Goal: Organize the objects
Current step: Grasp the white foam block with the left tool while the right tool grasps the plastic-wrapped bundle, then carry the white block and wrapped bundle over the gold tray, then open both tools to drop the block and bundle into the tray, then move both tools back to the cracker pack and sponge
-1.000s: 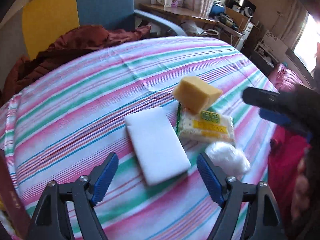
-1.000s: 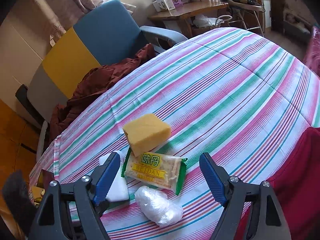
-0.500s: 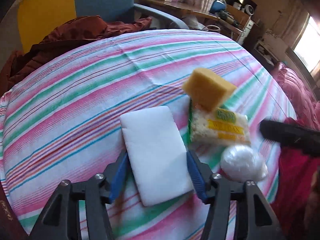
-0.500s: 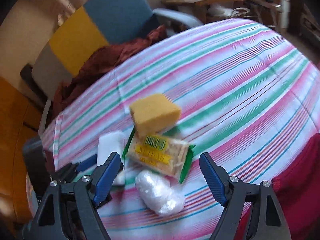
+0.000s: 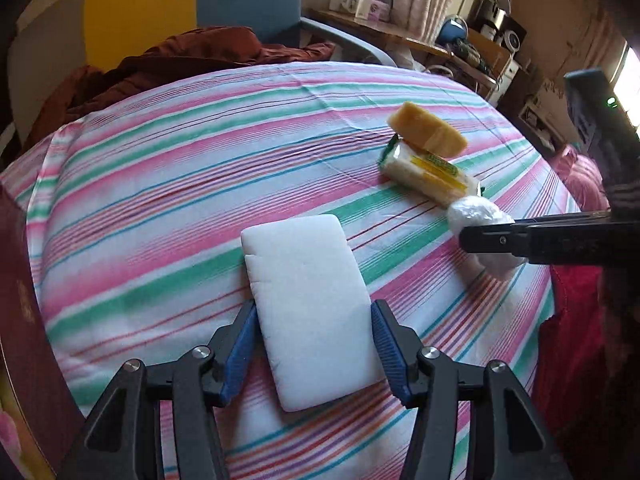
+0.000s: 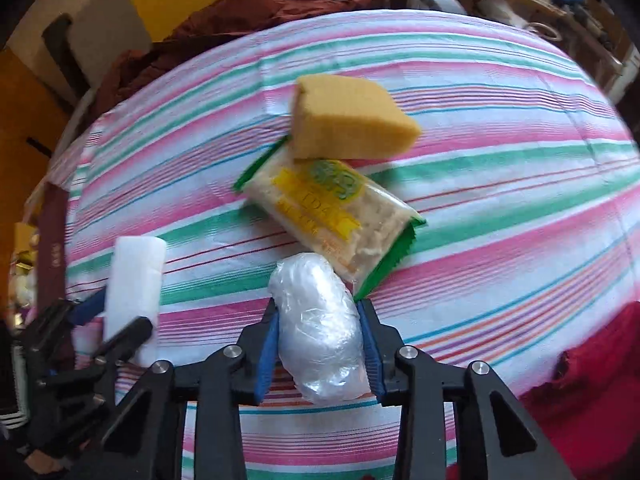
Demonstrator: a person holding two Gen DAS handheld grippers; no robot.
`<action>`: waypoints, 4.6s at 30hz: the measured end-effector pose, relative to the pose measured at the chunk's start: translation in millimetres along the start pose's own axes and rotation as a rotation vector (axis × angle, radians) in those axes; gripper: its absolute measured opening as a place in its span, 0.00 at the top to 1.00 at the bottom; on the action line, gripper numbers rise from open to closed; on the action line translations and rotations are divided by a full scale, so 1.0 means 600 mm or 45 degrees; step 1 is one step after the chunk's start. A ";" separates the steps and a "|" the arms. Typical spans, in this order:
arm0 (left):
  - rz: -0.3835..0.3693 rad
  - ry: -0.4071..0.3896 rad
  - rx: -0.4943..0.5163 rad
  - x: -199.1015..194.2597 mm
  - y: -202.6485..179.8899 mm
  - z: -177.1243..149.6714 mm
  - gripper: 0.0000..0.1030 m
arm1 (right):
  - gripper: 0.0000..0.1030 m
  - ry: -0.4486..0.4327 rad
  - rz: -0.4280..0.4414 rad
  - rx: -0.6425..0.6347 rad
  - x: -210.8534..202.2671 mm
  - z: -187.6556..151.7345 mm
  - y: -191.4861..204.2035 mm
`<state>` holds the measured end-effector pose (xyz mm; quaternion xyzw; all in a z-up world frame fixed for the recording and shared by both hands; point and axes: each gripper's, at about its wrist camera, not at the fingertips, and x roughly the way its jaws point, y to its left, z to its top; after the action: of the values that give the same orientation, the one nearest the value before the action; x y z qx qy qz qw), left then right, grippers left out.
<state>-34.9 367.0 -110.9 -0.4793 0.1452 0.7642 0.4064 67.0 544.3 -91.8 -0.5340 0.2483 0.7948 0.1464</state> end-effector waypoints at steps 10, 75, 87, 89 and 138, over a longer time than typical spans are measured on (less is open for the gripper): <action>0.037 -0.028 0.017 -0.024 -0.009 -0.018 0.47 | 0.64 -0.020 0.070 -0.221 0.019 -0.008 0.071; 0.315 -0.523 -0.810 -0.420 0.421 -0.270 0.46 | 0.28 -0.161 0.510 -0.705 0.041 0.041 0.729; 0.356 -0.468 -0.807 -0.391 0.448 -0.235 0.44 | 0.27 -0.165 0.493 -0.571 0.032 -0.027 0.605; 0.362 -0.467 -0.780 -0.389 0.451 -0.217 0.41 | 0.26 -0.163 0.487 -0.559 0.031 -0.036 0.594; 0.584 -0.488 -0.503 -0.435 0.280 -0.232 0.18 | 0.21 -0.335 0.373 -0.501 -0.056 -0.124 0.477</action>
<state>-22.0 50.8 13.5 -0.3517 0.0196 0.9248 0.1435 -4.8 265.6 -15.2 -0.4029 0.1425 0.9029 -0.0458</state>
